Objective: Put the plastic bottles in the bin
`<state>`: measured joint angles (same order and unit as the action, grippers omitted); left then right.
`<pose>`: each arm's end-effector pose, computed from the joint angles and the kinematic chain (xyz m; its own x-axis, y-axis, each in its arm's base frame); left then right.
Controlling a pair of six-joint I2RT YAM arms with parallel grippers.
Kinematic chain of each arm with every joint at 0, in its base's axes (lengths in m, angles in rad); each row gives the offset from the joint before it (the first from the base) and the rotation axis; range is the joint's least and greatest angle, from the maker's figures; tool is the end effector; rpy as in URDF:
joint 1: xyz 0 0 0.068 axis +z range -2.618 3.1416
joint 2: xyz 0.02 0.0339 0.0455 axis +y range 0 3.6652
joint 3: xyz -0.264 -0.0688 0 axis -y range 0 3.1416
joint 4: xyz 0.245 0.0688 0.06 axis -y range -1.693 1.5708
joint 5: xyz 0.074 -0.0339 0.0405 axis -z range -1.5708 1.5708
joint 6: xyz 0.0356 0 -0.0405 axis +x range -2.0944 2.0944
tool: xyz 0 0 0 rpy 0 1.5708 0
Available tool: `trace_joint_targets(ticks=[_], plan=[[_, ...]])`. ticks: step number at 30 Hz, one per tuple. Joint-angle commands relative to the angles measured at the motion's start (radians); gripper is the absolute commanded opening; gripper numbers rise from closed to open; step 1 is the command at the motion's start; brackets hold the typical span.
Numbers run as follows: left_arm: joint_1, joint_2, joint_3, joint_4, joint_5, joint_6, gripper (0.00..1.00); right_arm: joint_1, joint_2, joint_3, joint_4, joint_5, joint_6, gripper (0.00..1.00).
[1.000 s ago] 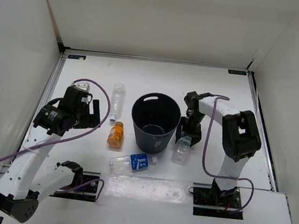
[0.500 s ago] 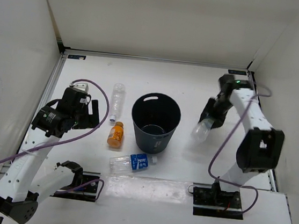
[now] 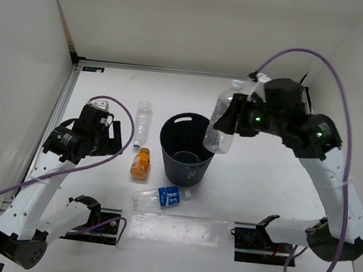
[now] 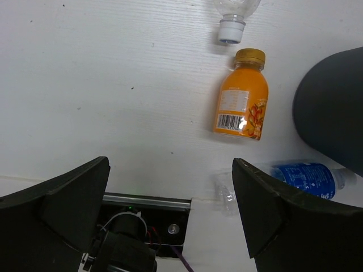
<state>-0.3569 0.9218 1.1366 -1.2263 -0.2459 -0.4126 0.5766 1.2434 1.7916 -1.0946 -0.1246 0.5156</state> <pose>0.1385 -0.0424 0.3427 -0.8149 -0.1112 -0.5688 -0.1189 0.9926 -0.0237 0.1706 0.1162 0.4856 -0.6896 0.1351 -0.7115 -0.3333 0.8130 0.4774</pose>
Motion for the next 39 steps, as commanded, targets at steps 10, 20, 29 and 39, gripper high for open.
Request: trace_joint_targets(ticks=[10, 20, 29, 39], plan=[[-0.002, -0.029, -0.014, 0.054, 0.05, 0.004, 1.0, 0.334, 0.366, 0.289, -0.062, 0.451, -0.123, 0.36], [-0.002, -0.159, -0.135, 0.132, -0.033, 0.067, 1.0, 0.336, 0.447, 0.714, -0.334, 0.521, -0.098, 0.9], [0.082, -0.011, -0.034, 0.169, -0.047, 0.008, 1.0, 0.172, -0.231, 0.037, 0.108, 0.499, 0.104, 0.9], [0.111, 0.332, 0.15, 0.287, 0.108, 0.052, 1.0, -0.282, -0.439, -0.176, -0.024, 0.079, 0.088, 0.9]])
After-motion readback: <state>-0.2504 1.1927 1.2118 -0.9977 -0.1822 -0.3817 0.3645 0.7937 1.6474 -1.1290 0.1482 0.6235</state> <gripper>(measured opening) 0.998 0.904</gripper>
